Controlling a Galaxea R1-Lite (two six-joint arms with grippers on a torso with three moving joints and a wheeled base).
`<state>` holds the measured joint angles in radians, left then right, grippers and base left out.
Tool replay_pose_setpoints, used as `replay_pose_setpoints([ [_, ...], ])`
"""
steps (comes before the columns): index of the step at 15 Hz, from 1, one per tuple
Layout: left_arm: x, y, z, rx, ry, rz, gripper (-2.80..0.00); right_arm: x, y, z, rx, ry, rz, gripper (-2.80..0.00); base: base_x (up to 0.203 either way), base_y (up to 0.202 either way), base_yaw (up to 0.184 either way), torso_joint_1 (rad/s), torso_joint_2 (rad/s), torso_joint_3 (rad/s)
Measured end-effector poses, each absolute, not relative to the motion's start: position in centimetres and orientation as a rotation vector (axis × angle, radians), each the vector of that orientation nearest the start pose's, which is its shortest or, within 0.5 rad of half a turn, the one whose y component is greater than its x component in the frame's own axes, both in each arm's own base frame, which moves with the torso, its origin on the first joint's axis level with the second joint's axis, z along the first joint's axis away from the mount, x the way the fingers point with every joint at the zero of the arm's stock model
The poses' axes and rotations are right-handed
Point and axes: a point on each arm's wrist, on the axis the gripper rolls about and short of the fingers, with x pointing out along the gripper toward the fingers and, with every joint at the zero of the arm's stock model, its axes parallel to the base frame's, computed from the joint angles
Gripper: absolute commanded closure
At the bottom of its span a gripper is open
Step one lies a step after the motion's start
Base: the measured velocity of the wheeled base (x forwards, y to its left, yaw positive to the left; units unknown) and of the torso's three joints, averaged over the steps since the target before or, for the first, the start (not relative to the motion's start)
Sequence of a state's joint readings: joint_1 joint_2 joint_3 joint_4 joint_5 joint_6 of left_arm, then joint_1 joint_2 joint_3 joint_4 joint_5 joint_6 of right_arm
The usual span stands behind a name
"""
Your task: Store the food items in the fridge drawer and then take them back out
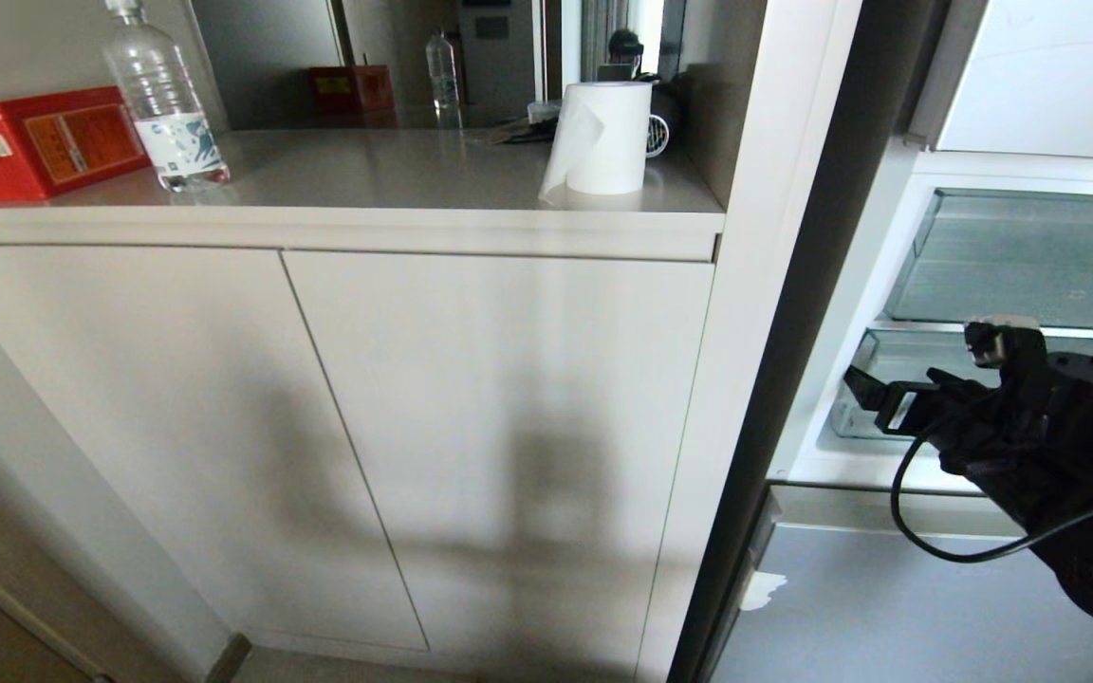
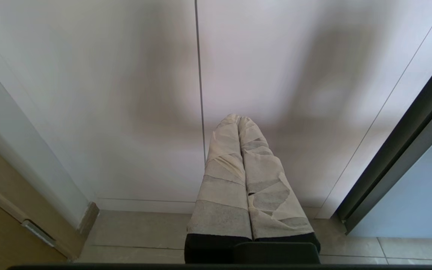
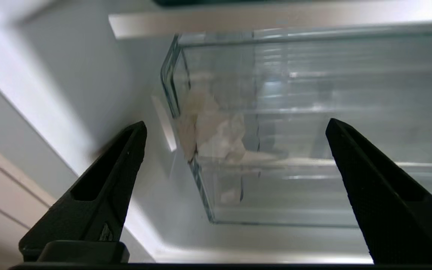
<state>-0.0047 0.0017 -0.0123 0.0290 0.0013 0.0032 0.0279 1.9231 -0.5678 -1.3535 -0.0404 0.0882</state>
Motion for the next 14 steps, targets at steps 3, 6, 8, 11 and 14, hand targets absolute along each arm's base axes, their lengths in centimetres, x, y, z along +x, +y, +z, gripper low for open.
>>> replay_pose_setpoints([
  [3,-2.4,0.0,7.6,0.003,0.018,-0.003,0.00,32.3,0.7,12.9,0.089,-0.017,-0.019,-2.80,0.000,0.000,0.000,0.000,0.00,0.000],
  [6,-2.4,0.0,7.6,0.003,0.018,-0.003,0.00,32.8,0.6,12.8,0.088,-0.019,-0.022,-2.80,0.000,0.000,0.000,0.000,0.00,0.000],
  [8,-2.4,0.0,7.6,0.003,0.018,-0.003,0.00,33.0,0.6,12.7,0.088,-0.018,-0.023,-2.80,0.000,0.000,0.000,0.000,0.00,0.000],
  [11,-2.4,0.0,7.6,0.003,0.018,-0.003,0.00,33.2,0.6,12.6,0.087,-0.016,-0.023,0.00,0.000,0.000,0.000,0.000,0.00,0.000],
  [14,-2.4,0.0,7.6,0.003,0.018,-0.003,0.00,33.2,0.7,12.6,0.085,-0.016,-0.017,0.00,0.000,0.000,0.000,0.000,0.00,0.000],
])
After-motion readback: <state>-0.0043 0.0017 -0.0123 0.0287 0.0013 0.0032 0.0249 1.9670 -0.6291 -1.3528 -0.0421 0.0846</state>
